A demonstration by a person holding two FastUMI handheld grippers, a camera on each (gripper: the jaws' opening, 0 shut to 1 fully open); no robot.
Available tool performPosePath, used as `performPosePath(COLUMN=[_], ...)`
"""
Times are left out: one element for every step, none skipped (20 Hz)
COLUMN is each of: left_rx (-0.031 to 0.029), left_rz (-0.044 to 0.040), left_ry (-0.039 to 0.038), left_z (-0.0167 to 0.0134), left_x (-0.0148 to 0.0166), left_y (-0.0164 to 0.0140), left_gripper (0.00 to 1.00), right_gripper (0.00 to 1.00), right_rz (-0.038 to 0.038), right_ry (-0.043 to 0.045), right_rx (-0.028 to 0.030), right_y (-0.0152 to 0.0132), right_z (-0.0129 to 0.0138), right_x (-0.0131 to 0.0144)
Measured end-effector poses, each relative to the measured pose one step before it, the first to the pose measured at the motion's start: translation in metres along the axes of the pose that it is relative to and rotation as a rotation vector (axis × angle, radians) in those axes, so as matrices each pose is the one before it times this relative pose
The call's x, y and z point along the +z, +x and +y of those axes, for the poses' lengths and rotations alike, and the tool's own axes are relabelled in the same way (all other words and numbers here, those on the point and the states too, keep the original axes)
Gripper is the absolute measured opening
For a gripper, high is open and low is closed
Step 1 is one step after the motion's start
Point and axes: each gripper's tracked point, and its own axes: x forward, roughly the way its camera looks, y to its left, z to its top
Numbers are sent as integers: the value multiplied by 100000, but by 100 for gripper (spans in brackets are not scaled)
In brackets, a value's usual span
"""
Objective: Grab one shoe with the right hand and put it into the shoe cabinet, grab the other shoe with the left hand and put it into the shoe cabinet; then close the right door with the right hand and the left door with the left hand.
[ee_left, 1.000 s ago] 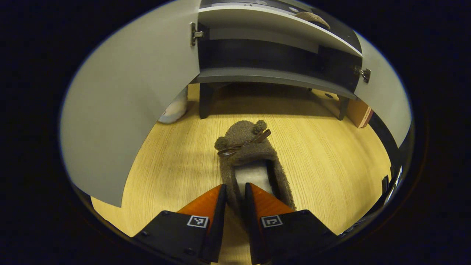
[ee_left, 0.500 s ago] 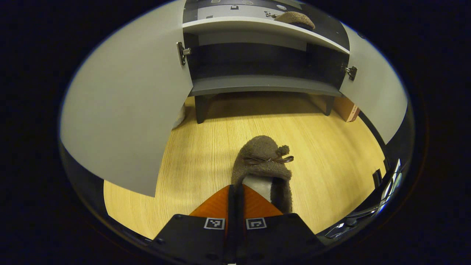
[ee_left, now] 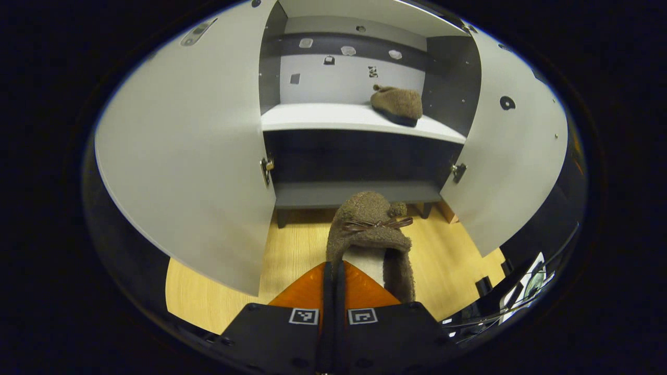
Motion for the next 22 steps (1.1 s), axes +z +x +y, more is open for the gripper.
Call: performPosePath(left_rx=[-393,50,400,708,1102,424,281,77,91,-244,352,204,210,512,533,1006,887,1005,466,84,310,122], left_rz=[-3209,-2556,-2553,-2727,-2626,-3310,-2328,-2223,-1475,-1621,-1646,-1612,-1357,-1325,-1053,-536,-452,285,458,797,1330,1009], left_ry=[-1024,-1034,-903,-386,-261,89,492,-838,-730,-324,94,-46,-530,-772,-495,-246,-52,-70,-356,-791,-524,176], left_z=[-212,-67,-73,-3,113,-150,-30,-188,-292,-232,14,-64,-7,81,201,228,281,209,167,48,85,2], left_x=[1929,1717,1779,1779,1713,1782,1704,1614,1361,1379,1391,1404,1086,1019,916,967,647,493,334,122,-48,-5], left_y=[-350,-74,40,151,265,381,456,417,676,593,607,742,773,932,1072,1051,1246,1292,1410,1429,1279,1245], left_gripper=[7,7,7,7,7,7,6,6,7,6,6,6,6,6,6,6,6,6,6,6,6,6], right_gripper=[91,91,91,91,91,91,91,91,91,91,91,91,91,91,91,91,91,91,91,91,91,91], right_rz=[-301,-215,-159,-152,-104,-335,-552,-640,-541,-634,-462,-373,-178,-133,-151,-277,-336,-311,-203,108,217,302], right_ry=[109,149,218,258,435,643,499,142,-156,-324,-586,-434,-180,-21,-66,-144,-209,-157,-82,-138,-126,-144], right_rx=[-315,-284,-376,-457,-442,-475,-550,-896,-1063,-1069,-1179,-1299,-1173,-1182,-1354,-1212,-1371,-1209,-1091,-1193,-1169,-1335], right_y=[-216,-294,-283,-367,-340,-320,-225,-204,-231,-213,-90,-85,49,27,111,-4,129,151,223,203,155,263], right_z=[-230,-259,-297,-384,-348,-367,-367,-493,-507,-530,-498,-610,-505,-460,-491,-589,-490,-417,-413,-387,-349,-510], right_x=[112,89,129,205,154,274,381,371,291,296,261,257,186,114,180,173,214,211,131,-38,-101,-79])
